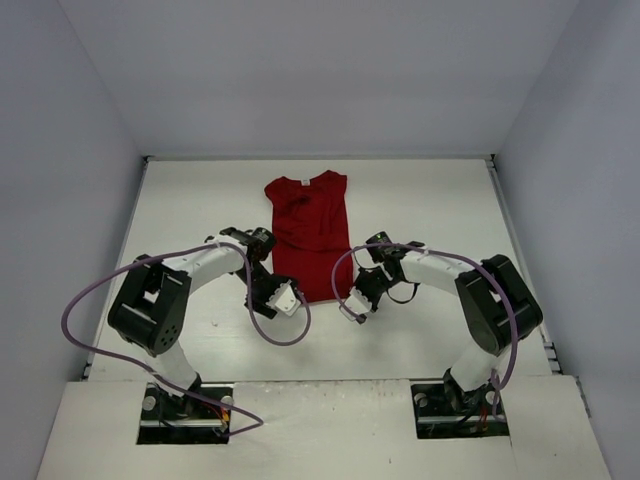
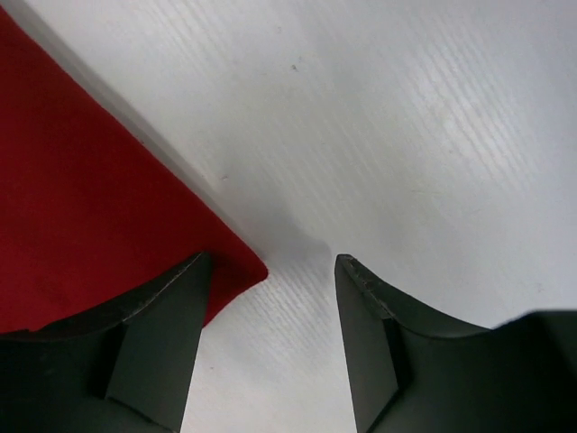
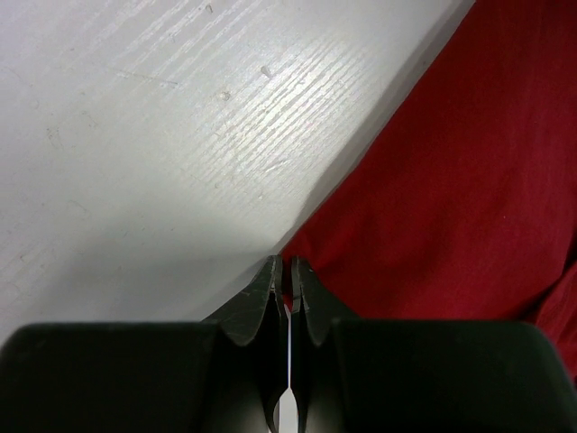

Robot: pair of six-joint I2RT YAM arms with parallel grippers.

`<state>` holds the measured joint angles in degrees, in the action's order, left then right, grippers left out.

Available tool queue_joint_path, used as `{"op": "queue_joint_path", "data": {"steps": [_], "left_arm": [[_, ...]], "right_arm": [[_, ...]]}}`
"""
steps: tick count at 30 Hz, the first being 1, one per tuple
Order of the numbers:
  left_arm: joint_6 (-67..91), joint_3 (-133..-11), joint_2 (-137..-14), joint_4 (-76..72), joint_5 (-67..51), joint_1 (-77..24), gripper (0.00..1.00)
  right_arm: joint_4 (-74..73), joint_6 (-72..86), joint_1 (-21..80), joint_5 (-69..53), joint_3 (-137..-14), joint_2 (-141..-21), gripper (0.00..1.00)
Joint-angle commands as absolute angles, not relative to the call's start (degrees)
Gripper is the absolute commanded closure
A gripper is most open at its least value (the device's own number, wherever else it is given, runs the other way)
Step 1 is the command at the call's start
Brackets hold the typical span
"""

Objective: Fold and stack the t-shirts
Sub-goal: Grab one side of the 2/3 rectangular tshirt with both arms

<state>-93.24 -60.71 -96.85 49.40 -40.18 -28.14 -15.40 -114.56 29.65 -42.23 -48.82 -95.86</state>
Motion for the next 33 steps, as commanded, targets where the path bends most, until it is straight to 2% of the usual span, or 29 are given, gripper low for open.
{"op": "queue_joint_path", "data": {"steps": [1,12,19,22,25,29,33], "left_arm": [[-96.65,-66.23,-97.95,51.29,-41.38,-28.94,0.53],[-112.25,-63.41,-99.62,51.38,-37.21,-29.71,0.57],[-115.87,-62.87,-100.52,51.35,-35.60,-29.69,0.57],[-114.45,-64.30,-101.20,51.24,-35.80,-29.88,0.67],[-110.67,-66.86,-102.46,51.26,-37.48,-29.97,0.85],[-108.74,-65.51,-100.12,51.33,-39.81,-30.02,0.97],[-107.29,-60.15,-92.36,51.42,-41.48,-30.20,1.00]], "right_arm": [[-18.41,-115.99,29.22,-43.17,-48.48,-93.92,1.00],[-18.46,-113.03,27.69,-45.53,-49.90,-94.04,1.00],[-18.46,-113.50,27.44,-45.28,-49.78,-94.18,1.00],[-18.46,-113.73,27.51,-45.54,-49.66,-94.22,1.00],[-18.61,-113.68,27.67,-46.08,-49.88,-94.01,1.00],[-18.94,-110.98,28.06,-46.68,-50.75,-92.66,1.00],[-19.63,-108.55,28.71,-46.93,-49.84,-88.45,1.00]]}}
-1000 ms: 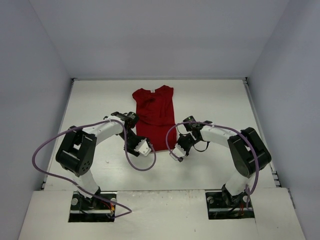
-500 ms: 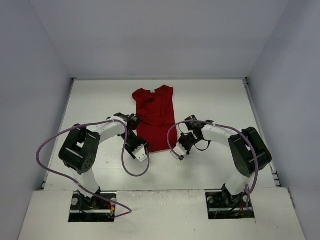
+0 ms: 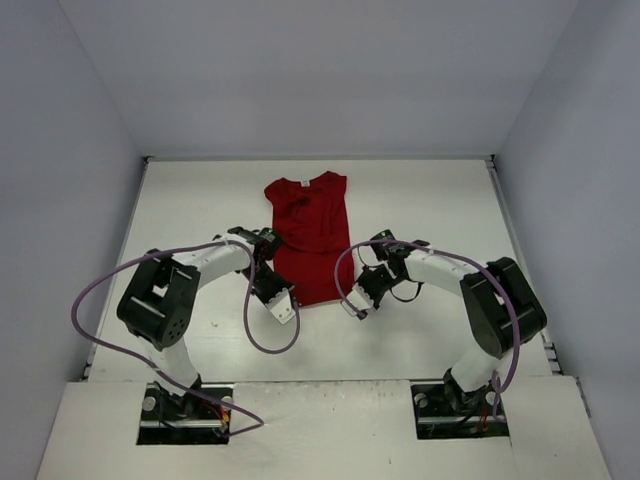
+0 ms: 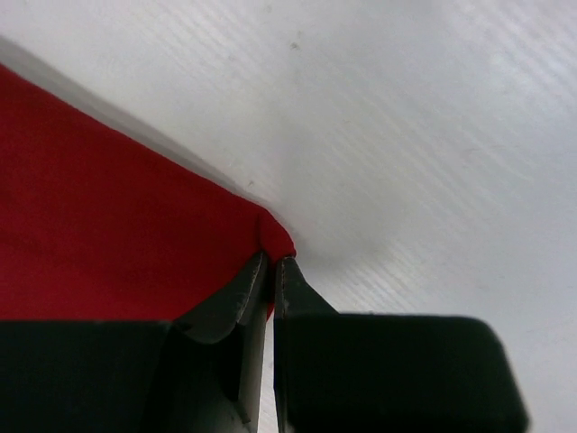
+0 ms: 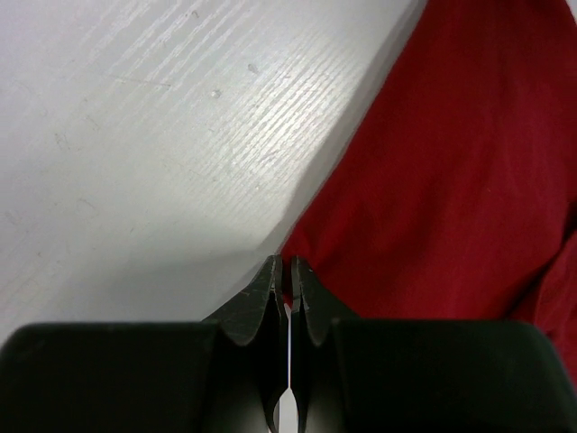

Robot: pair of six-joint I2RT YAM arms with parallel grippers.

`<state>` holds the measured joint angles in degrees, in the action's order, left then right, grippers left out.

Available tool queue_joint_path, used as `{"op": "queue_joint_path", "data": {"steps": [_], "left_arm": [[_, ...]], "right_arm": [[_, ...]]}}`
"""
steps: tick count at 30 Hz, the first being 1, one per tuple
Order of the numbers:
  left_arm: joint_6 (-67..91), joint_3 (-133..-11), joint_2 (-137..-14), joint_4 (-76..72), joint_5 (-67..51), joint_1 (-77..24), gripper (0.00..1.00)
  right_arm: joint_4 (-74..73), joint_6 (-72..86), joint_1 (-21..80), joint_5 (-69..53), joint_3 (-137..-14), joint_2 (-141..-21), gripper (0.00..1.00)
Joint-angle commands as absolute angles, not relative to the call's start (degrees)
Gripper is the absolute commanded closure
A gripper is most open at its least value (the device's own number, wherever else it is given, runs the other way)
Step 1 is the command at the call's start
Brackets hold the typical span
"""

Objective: Fold and stack the t-shirts
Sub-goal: Grab one side of the 2/3 rectangular tshirt with both arms, then fold the long partially folded tshirt into a neat square

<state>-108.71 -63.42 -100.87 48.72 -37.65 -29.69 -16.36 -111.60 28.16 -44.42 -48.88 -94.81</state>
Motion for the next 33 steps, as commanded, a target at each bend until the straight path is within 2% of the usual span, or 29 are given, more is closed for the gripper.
{"op": "queue_joint_path", "data": {"steps": [1,11,18,21,25,33], "left_arm": [[-106.68,-58.51,-90.67,51.42,-42.04,-30.28,1.00],[-97.15,-49.14,-73.16,51.42,-46.39,-30.75,1.00],[-77.99,-54.07,-68.24,51.33,-53.63,-29.41,1.00],[-70.67,-59.77,-70.81,51.33,-59.37,-24.22,1.00],[-63.28,-71.25,-79.76,51.42,-63.45,-16.80,1.00],[-45.06,-101.48,-107.95,51.24,-66.88,-9.06,1.00]], "right_arm": [[-19.77,-107.95,28.95,-46.98,-49.20,-86.99,1.00],[-20.90,-94.74,34.06,-48.28,-42.96,-72.10,1.00],[-20.83,-81.20,34.77,-53.47,-47.11,-66.05,1.00],[-20.74,-77.63,31.66,-58.21,-53.74,-70.80,1.00],[-20.65,-72.11,24.35,-63.91,-67.20,-82.76,1.00],[-20.57,-61.35,16.18,-70.72,-94.42,-108.23,1.00]]}}
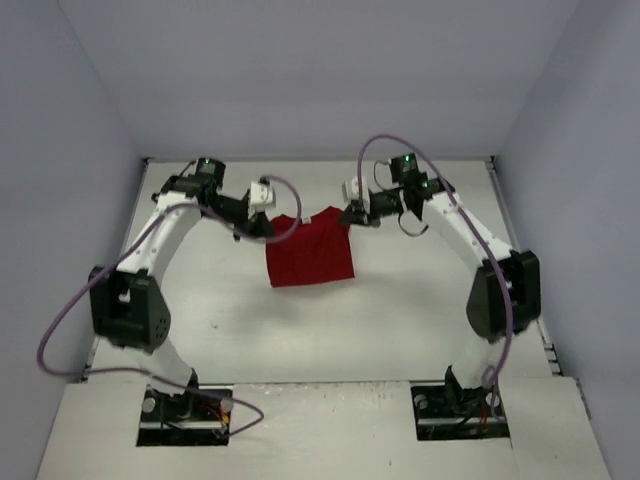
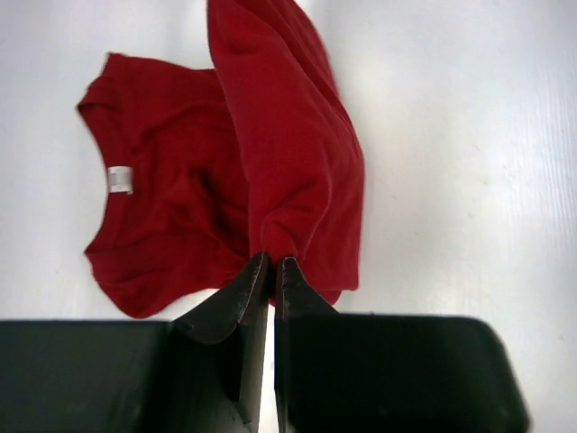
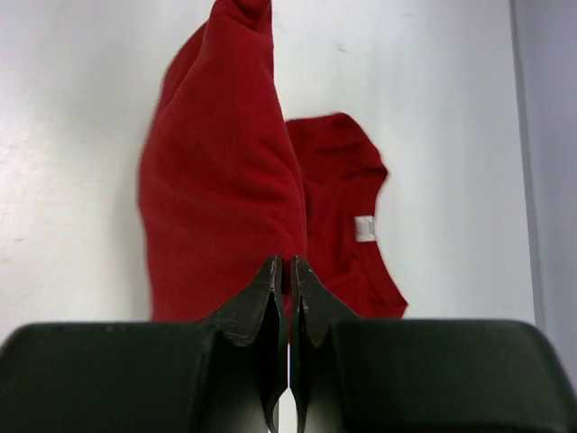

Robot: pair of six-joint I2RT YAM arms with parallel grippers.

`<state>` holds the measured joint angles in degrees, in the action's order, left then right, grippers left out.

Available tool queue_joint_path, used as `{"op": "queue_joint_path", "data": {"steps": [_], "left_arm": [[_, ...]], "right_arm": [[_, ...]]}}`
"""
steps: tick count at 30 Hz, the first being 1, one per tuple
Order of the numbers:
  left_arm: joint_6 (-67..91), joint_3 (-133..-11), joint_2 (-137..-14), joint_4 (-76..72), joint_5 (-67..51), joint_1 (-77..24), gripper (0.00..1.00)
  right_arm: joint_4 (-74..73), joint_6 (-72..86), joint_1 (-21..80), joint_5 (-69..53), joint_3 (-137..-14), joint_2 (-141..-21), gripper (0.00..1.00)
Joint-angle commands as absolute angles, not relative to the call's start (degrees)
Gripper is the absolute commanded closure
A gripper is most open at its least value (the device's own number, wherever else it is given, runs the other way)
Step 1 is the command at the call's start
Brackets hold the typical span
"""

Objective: Fold and stack the t-shirts
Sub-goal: Fold the long partially folded tshirt into a neat square

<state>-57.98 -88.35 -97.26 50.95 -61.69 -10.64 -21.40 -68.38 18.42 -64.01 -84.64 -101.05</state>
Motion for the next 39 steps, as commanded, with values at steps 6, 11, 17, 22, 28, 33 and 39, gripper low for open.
{"op": "queue_joint_path", "data": {"steps": [6,11,17,22,28,33,39], "left_arm": [[-35.77,-118.84,-125.92,51.15,-64.43,-8.90,1.00],[-32.91,-128.07,-135.62,51.19,-61.95,-7.67,1.00],[-25.81,-135.35,-143.24,49.01,-59.04,-5.82,1.00],[-19.39,-136.32,-143.75,44.77,-55.12,-4.37,0.70],[-14.31,-138.88,-137.37,41.05,-46.47,-3.25,0.23],[-8.68,-142.60,-130.25,40.94,-40.04,-2.81,0.03],[-8.95,-127.88,-116.52,40.96,-43.33,-7.05,0.03]], "right_arm": [[-20.57,-53.26,13.26,-72.07,-109.97,-127.17,1.00],[-20.57,-49.40,12.72,-72.21,-116.48,-135.84,1.00],[-20.48,-45.02,12.64,-72.58,-122.88,-142.89,1.00],[-20.39,-42.06,12.54,-71.33,-128.04,-144.10,0.61],[-20.22,-37.86,11.87,-68.81,-131.66,-137.46,0.40],[-20.24,-31.20,11.80,-64.84,-130.86,-128.75,0.41],[-20.29,-20.85,11.62,-59.47,-114.30,-114.54,0.42]]}}
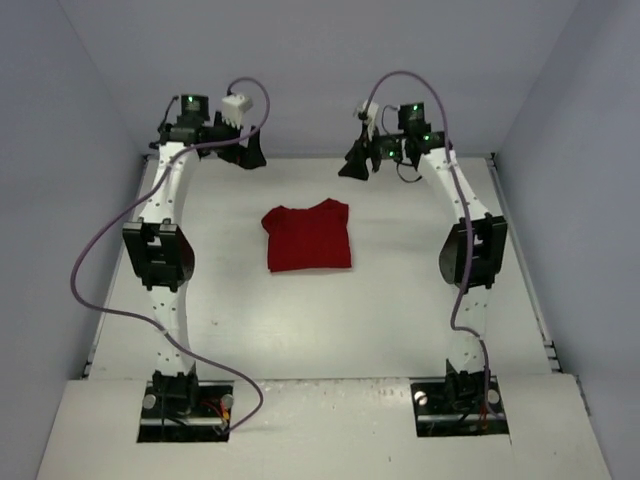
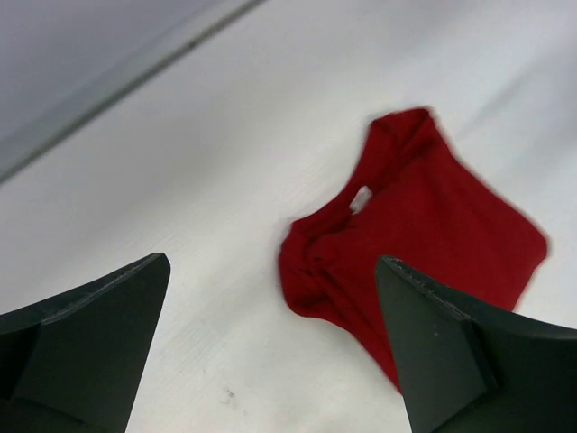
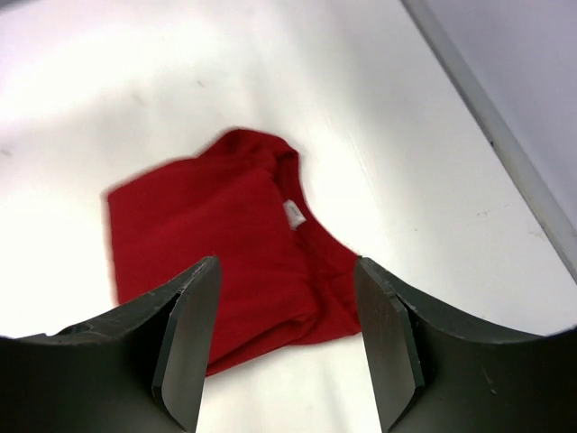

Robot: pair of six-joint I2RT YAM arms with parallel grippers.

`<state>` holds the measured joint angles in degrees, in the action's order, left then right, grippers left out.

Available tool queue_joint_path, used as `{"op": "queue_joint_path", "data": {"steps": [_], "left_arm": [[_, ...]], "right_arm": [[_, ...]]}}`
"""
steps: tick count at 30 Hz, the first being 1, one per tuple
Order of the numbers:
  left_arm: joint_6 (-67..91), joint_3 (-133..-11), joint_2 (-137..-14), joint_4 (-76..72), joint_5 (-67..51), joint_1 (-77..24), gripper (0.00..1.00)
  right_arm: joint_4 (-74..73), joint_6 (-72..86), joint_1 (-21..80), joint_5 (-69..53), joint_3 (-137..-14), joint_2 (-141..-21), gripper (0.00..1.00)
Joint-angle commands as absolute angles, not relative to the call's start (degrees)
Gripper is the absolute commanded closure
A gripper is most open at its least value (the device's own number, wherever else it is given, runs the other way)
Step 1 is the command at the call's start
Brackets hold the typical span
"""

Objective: Fold and stack the t-shirts
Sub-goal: Fold the long partially folded tshirt into a neat square, then put the neatly folded tshirt into the corner of the board with the left arm

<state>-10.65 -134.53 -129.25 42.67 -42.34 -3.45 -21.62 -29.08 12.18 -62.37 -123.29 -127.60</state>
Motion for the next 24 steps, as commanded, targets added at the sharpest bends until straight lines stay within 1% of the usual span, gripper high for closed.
{"op": "queue_joint_path", "data": {"steps": [1,2,3,4,6,8,11,12,14,16,17,20,24], "left_arm": [[-8.68,-123.96,-114.57,40.59,-42.19,-8.70,0.03],[-6.66,-119.68,-112.81,39.89,-38.62,-10.94,0.03],[-2.51,-115.87,-111.61,39.00,-32.24,-13.52,0.03],[-1.14,-114.85,-111.49,38.82,-30.32,-14.53,0.03],[4.52,-111.11,-112.03,37.45,-33.34,-16.01,0.03],[12.09,-106.81,-113.13,32.55,-37.64,-16.31,0.03],[23.72,-102.53,-116.23,24.97,-47.08,-16.26,0.03],[23.90,-101.20,-117.39,21.81,-49.84,-16.26,0.03],[34.55,-96.67,-119.47,10.99,-52.60,-16.26,0.02],[40.62,-92.95,-121.33,-3.03,-55.41,-16.05,0.03],[43.17,-92.67,-122.86,-6.65,-55.89,-15.93,0.03],[44.60,-94.61,-126.85,-8.30,-58.04,-15.53,0.03],[46.67,-93.17,-129.72,-11.79,-58.02,-13.29,0.03]], "right_arm": [[-20.26,-20.52,11.46,-58.56,-111.47,-112.00,0.43],[-20.22,-20.45,11.29,-57.77,-108.26,-109.69,0.43],[-20.21,-20.64,11.12,-57.31,-103.43,-107.93,0.43],[-20.21,-21.05,10.89,-56.84,-99.84,-105.60,0.43],[-20.21,-21.83,10.30,-55.96,-94.86,-101.16,0.43],[-20.21,-22.21,9.45,-55.19,-89.69,-97.74,0.43],[-20.21,-22.41,7.93,-54.93,-85.22,-94.87,0.43],[-20.21,-22.41,7.40,-55.10,-84.40,-94.32,0.43],[-20.21,-22.25,6.12,-55.90,-82.40,-92.81,0.44],[-20.21,-22.31,5.20,-56.64,-81.40,-92.15,0.44],[-20.21,-22.45,5.03,-56.76,-80.82,-91.75,0.45],[-20.21,-23.18,4.60,-57.41,-79.99,-90.81,0.45],[-20.30,-23.80,4.32,-57.78,-79.97,-90.28,0.45]]}}
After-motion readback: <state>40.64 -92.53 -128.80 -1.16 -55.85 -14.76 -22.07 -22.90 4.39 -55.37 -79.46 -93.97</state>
